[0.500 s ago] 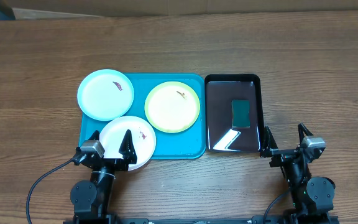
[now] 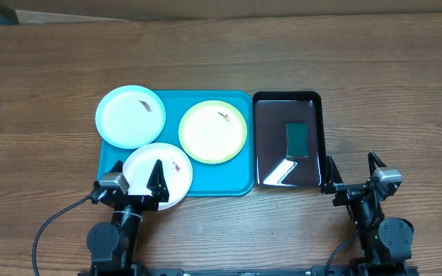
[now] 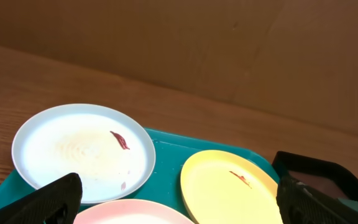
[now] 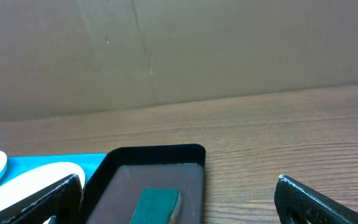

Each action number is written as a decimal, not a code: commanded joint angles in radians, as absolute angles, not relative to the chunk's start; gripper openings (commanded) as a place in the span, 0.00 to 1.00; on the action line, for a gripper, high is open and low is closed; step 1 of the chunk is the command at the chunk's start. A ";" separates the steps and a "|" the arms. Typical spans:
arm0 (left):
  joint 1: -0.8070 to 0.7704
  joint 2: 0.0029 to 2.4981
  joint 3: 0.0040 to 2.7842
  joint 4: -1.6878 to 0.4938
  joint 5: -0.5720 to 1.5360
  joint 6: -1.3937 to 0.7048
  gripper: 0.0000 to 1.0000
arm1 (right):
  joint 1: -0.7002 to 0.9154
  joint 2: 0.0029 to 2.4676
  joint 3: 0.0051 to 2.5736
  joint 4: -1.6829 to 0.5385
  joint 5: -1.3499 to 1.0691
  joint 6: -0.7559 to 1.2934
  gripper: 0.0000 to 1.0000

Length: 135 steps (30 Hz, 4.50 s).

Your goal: Clean dirty plates on tray and stack at the side

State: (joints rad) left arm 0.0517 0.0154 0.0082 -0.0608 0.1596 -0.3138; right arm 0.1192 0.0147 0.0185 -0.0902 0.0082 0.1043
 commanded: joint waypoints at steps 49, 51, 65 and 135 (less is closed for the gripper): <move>0.045 0.006 0.005 -0.064 0.149 -0.299 1.00 | 0.117 0.005 0.009 -0.083 0.022 0.108 1.00; 0.045 0.006 0.005 -0.064 0.149 -0.299 1.00 | 0.117 0.005 0.008 -0.083 0.022 0.108 1.00; 0.045 0.006 0.005 -0.064 0.149 -0.299 1.00 | 0.117 0.005 0.009 -0.083 0.022 0.107 1.00; 0.010 1.437 1.515 -1.294 0.376 -0.215 0.45 | 0.118 1.604 1.538 -1.166 -0.408 0.179 0.75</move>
